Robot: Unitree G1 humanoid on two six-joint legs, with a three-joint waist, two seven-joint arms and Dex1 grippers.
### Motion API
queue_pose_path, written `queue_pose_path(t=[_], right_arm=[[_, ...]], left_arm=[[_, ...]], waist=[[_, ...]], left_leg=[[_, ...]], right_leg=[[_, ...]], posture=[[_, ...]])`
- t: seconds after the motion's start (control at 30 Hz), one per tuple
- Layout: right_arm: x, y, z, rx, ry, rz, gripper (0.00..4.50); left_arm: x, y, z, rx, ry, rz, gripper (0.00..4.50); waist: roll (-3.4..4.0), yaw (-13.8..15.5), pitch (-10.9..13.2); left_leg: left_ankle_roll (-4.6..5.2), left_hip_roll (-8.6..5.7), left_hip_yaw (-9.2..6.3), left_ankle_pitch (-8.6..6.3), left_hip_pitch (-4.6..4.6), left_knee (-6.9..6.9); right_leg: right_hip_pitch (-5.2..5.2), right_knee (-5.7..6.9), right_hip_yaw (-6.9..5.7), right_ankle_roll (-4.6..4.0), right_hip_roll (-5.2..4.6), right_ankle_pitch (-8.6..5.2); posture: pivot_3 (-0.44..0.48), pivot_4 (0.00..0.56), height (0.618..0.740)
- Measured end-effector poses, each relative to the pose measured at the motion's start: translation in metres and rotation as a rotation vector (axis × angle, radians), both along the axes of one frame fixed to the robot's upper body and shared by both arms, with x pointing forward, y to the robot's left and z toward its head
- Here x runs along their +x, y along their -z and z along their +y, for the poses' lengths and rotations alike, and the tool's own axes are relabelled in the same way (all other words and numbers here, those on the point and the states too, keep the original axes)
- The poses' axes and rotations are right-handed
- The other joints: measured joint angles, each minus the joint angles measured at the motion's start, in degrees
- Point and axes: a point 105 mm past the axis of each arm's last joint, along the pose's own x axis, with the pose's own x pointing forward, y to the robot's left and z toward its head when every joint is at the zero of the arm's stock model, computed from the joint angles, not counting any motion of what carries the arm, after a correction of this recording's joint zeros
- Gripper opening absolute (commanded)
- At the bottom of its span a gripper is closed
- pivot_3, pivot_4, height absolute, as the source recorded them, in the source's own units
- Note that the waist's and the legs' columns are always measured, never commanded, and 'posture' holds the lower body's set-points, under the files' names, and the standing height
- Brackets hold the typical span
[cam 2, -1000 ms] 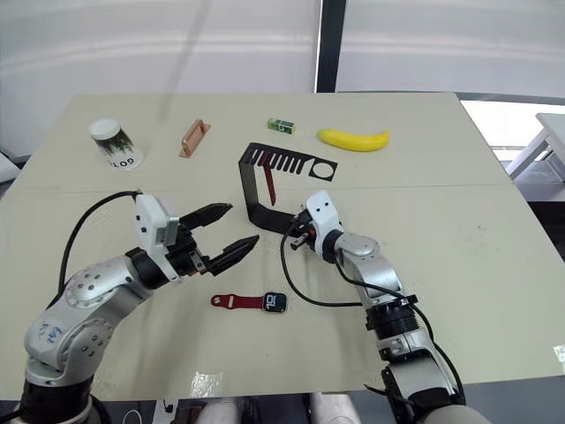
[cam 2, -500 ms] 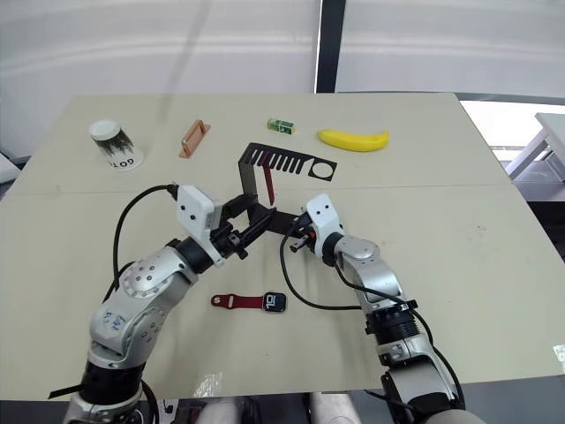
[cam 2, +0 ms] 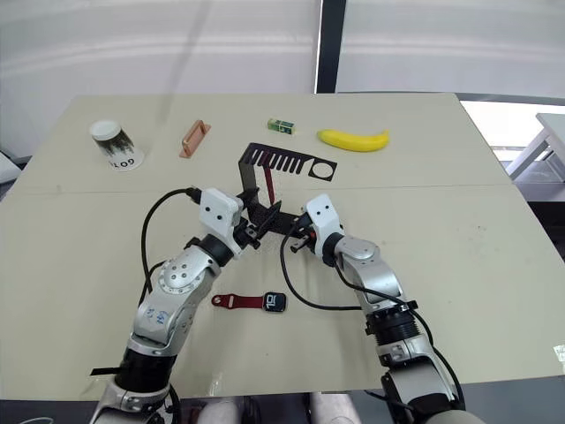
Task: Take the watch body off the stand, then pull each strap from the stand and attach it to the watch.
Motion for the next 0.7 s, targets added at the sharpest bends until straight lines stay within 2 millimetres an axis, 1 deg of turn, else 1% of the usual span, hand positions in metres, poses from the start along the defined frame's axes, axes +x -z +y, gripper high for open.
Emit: queue_pose_path(t=[0.13, 0.2, 0.27, 0.37, 0.43, 0.5, 0.53, 0.6, 0.7], right_arm=[[0.000, 0.000, -0.001, 0.000, 0.002, 0.000, 0.00], [0.001, 0.000, -0.001, -0.001, 0.004, 0.001, 0.00], [0.001, 0.000, 0.000, 0.001, 0.000, 0.001, 0.00], [0.000, 0.000, 0.001, 0.001, -0.002, 0.001, 0.00], [0.000, 0.000, 0.001, 0.001, -0.001, 0.002, 0.00], [0.001, 0.000, 0.001, 0.001, 0.000, 0.002, 0.00], [0.001, 0.000, 0.001, 0.001, 0.000, 0.002, 0.00], [0.001, 0.000, 0.001, 0.000, 0.000, 0.002, 0.00], [0.001, 0.000, 0.000, -0.001, 0.000, 0.002, 0.00]], left_arm=[[0.011, -0.001, -0.001, 0.007, -0.036, -0.017, 2.77], [0.017, -0.003, -0.006, 0.006, -0.041, -0.022, 2.77], [0.022, -0.004, -0.016, 0.005, -0.038, -0.030, 2.77], [0.025, -0.001, -0.020, 0.001, -0.042, -0.025, 2.77], [0.026, 0.001, -0.020, 0.003, -0.047, -0.022, 2.23], [0.028, 0.003, -0.018, 0.001, -0.056, -0.018, 1.54], [0.028, 0.002, -0.018, 0.001, -0.059, -0.023, 0.96], [0.028, 0.000, -0.018, 0.000, -0.063, -0.034, 0.10], [0.029, 0.000, -0.017, 0.000, -0.072, -0.041, 0.05]], waist=[[0.00, 0.0, 0.0], [-0.01, 0.1, 0.0], [-0.02, 0.1, 0.0], [-0.01, 0.0, 0.0], [-0.01, 0.0, 0.0], [-0.01, 0.0, 0.0], [-0.01, 0.0, 0.0], [-0.01, 0.0, 0.0], [-0.01, 0.0, 0.0]], left_leg=[[0.00, 0.00, 0.00, 0.00, 0.01, 0.00], [0.00, 0.00, 0.01, 0.00, -0.01, 0.06], [0.01, -0.01, 0.01, 0.00, -0.01, 0.05], [0.00, 0.02, 0.02, 0.00, 0.03, 0.00], [0.00, 0.01, 0.01, 0.00, 0.03, 0.02], [0.00, 0.01, 0.02, 0.00, 0.03, 0.02], [0.00, 0.01, 0.02, 0.00, 0.03, 0.02], [0.00, 0.01, 0.02, 0.00, 0.03, 0.02], [0.00, 0.01, 0.02, 0.00, 0.03, 0.02]], right_leg=[[0.00, 0.02, 0.00, 0.00, 0.00, 0.00], [0.01, 0.01, 0.00, 0.01, 0.00, 0.00], [0.01, 0.00, 0.00, 0.01, 0.00, 0.01], [0.00, 0.05, 0.00, 0.00, 0.02, 0.00], [0.01, 0.06, 0.00, 0.00, 0.01, 0.00], [0.01, 0.05, 0.00, 0.00, 0.00, 0.00], [0.01, 0.06, 0.00, 0.00, 0.00, 0.00], [0.01, 0.06, 0.00, 0.00, 0.00, 0.00], [0.01, 0.06, 0.00, 0.00, 0.00, 0.00]], posture=[[0.000, 0.150, 0.740], [0.000, 0.150, 0.740], [0.000, 0.150, 0.740], [0.000, 0.150, 0.740], [0.000, 0.150, 0.740], [0.000, 0.150, 0.740], [0.000, 0.150, 0.740], [0.000, 0.150, 0.740], [0.000, 0.150, 0.740]])
